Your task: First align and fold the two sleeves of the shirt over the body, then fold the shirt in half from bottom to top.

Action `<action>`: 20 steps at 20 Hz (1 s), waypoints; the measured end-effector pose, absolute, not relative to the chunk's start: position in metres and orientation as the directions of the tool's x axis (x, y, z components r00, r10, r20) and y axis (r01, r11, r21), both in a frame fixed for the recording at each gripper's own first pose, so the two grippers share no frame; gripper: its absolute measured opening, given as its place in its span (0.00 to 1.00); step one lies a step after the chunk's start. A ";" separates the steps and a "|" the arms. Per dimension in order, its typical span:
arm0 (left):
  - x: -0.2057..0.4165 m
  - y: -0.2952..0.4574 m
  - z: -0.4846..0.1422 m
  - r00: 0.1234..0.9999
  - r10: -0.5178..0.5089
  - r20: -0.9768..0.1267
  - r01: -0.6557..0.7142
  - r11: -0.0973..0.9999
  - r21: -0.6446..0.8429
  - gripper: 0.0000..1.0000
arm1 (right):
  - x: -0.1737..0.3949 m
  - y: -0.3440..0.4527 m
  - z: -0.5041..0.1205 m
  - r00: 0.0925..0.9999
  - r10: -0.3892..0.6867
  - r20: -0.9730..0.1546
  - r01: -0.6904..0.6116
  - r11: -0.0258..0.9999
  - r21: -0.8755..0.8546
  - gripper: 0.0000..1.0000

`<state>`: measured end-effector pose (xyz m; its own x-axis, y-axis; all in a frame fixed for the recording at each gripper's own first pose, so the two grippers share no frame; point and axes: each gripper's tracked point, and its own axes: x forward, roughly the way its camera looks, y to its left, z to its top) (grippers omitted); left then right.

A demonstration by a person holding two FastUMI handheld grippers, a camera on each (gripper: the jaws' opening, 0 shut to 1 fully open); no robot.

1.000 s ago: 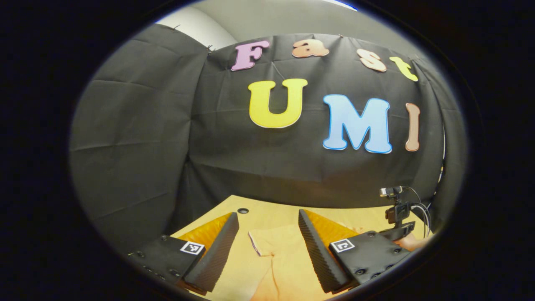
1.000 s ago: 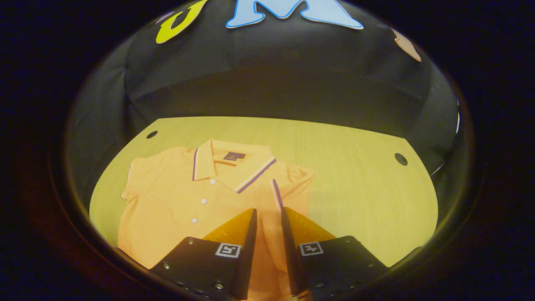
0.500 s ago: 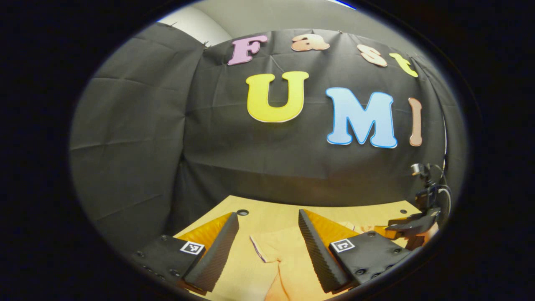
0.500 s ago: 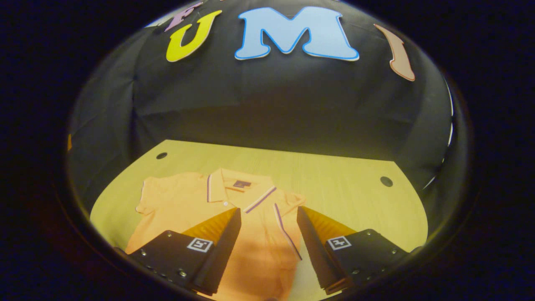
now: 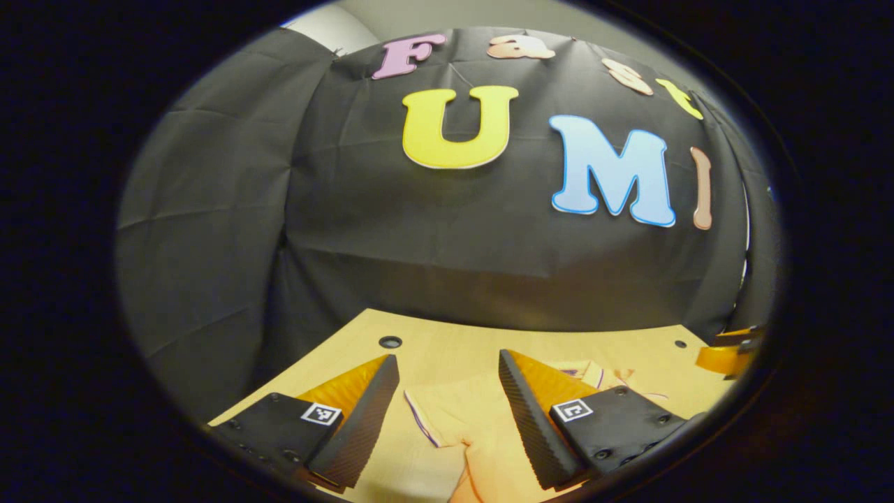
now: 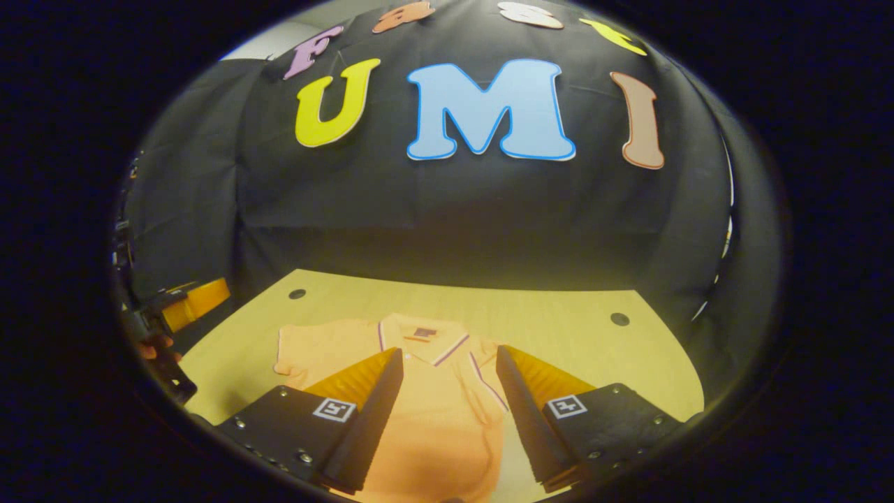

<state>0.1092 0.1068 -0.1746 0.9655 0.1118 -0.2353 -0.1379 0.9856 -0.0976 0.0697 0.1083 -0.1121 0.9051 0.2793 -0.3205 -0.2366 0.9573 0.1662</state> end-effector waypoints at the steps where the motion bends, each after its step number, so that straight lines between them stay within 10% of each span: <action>1: 0.118 0.108 -0.185 0.963 0.100 -0.250 -0.128 0.987 -0.098 0.94 | 0.062 0.109 -0.105 0.911 0.270 -0.312 -0.224 0.959 0.176 0.84; 20: 0.206 0.142 -0.368 0.851 0.080 -0.519 -0.126 0.991 -0.055 0.94 | -0.042 0.124 -0.036 0.960 0.113 -0.257 -0.085 0.989 0.118 0.84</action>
